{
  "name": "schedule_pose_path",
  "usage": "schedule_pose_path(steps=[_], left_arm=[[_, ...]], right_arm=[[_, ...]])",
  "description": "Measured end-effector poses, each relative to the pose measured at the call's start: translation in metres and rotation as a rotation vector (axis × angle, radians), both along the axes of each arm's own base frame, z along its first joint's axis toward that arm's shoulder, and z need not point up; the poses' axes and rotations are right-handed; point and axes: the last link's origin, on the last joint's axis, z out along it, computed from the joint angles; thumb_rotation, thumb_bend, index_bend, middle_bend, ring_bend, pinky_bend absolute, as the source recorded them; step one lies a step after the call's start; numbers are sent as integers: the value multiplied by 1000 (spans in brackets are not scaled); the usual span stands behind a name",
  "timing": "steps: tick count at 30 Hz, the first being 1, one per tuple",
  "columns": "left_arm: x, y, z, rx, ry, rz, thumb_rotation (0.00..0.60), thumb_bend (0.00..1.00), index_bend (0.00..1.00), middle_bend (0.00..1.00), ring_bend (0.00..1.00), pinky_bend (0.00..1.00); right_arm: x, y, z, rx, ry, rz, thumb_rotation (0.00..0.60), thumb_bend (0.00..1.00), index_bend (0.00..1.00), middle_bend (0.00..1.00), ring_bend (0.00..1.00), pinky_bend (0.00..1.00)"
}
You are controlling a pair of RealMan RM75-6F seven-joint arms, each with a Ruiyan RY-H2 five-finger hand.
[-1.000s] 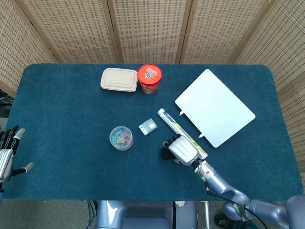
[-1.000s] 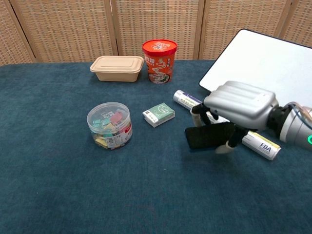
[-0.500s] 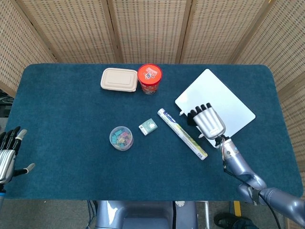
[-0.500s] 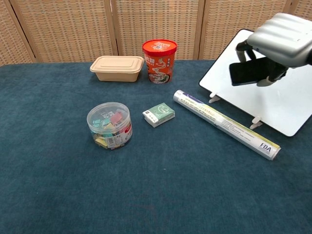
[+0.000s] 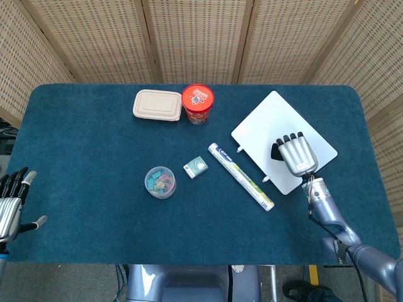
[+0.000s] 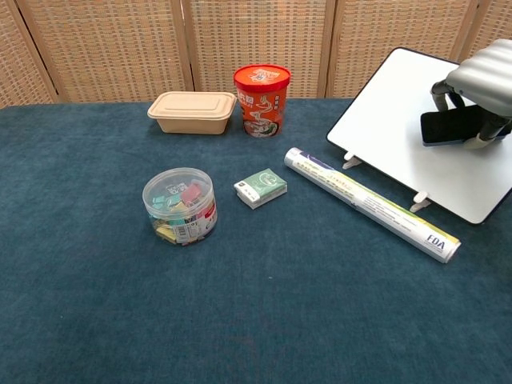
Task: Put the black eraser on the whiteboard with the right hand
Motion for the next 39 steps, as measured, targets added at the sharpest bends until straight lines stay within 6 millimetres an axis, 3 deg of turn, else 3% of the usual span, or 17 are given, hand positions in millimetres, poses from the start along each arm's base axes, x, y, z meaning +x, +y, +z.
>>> schedule_pose_path(steps=[3, 7, 9, 20, 27, 29, 34, 36, 39], left_arm=[[0, 0, 1, 3, -2, -1, 600, 0, 0, 0, 0, 0], [0, 0, 2, 3, -4, 1, 600, 0, 0, 0, 0, 0], [0, 1, 2, 3, -5, 3, 600, 0, 0, 0, 0, 0], [0, 0, 3, 4, -6, 1, 600, 0, 0, 0, 0, 0], [0, -1, 4, 2, -8, -2, 600, 0, 0, 0, 0, 0], [0, -2, 4, 1, -9, -4, 600, 0, 0, 0, 0, 0], [1, -4, 5, 5, -14, -13, 600, 0, 0, 0, 0, 0], [2, -5, 5, 7, -15, -17, 600, 0, 0, 0, 0, 0], [2, -7, 6, 8, -16, -24, 600, 0, 0, 0, 0, 0]], right_arm=[[-4, 0, -1, -1, 3, -6, 600, 211, 395, 356, 467, 528], [-8, 0, -2, 6, -8, -21, 600, 131, 124, 52, 185, 524], [-9, 0, -1, 3, -16, -34, 600, 113, 86, 6, 116, 508], [-7, 5, 6, -22, -24, -19, 600, 105, 80, 0, 87, 496], [5, 21, 23, -25, -104, 29, 600, 105, 80, 0, 86, 483], [9, 30, 32, -21, -138, 45, 600, 96, 80, 0, 71, 413], [14, 69, 56, 14, -273, 60, 600, 0, 11, 0, 0, 67], [10, 86, 65, 34, -325, 49, 600, 0, 0, 0, 0, 8], [-11, 118, 81, 62, -378, -5, 600, 0, 0, 0, 0, 0]])
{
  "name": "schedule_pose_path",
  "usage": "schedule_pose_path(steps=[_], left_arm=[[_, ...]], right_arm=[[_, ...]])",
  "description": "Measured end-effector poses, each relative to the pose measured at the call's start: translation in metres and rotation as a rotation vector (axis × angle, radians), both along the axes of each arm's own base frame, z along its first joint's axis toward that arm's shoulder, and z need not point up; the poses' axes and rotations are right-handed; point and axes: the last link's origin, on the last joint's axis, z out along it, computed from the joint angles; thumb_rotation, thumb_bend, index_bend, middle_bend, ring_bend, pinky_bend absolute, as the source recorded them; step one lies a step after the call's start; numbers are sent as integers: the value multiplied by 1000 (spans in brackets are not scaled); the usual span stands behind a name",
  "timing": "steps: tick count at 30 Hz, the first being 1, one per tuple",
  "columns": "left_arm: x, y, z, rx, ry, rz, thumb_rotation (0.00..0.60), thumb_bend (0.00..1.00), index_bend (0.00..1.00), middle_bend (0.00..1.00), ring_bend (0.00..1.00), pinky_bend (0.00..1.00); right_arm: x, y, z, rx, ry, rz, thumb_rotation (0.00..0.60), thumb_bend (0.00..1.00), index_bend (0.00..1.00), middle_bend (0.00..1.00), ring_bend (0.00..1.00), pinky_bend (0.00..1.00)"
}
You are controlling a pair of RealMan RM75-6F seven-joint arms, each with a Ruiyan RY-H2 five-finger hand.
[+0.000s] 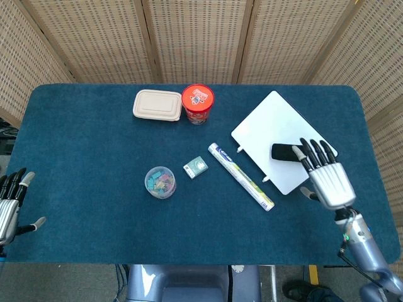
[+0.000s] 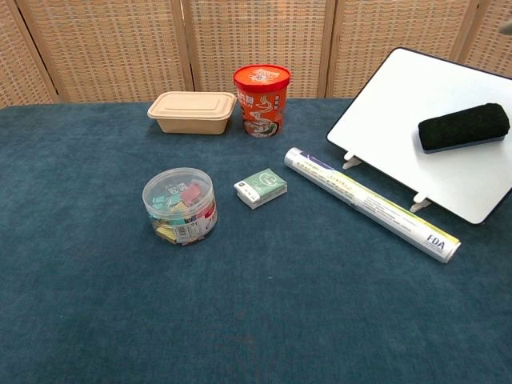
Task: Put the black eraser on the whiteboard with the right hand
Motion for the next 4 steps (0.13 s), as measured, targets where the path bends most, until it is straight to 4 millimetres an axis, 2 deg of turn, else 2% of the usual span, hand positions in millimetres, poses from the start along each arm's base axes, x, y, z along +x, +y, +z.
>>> schedule_pose_path(steps=[4], left_arm=[[0, -2, 1, 4, 0, -5, 600, 0, 0, 0, 0, 0]], right_arm=[[-22, 37, 12, -13, -30, -42, 600, 0, 0, 0, 0, 0]])
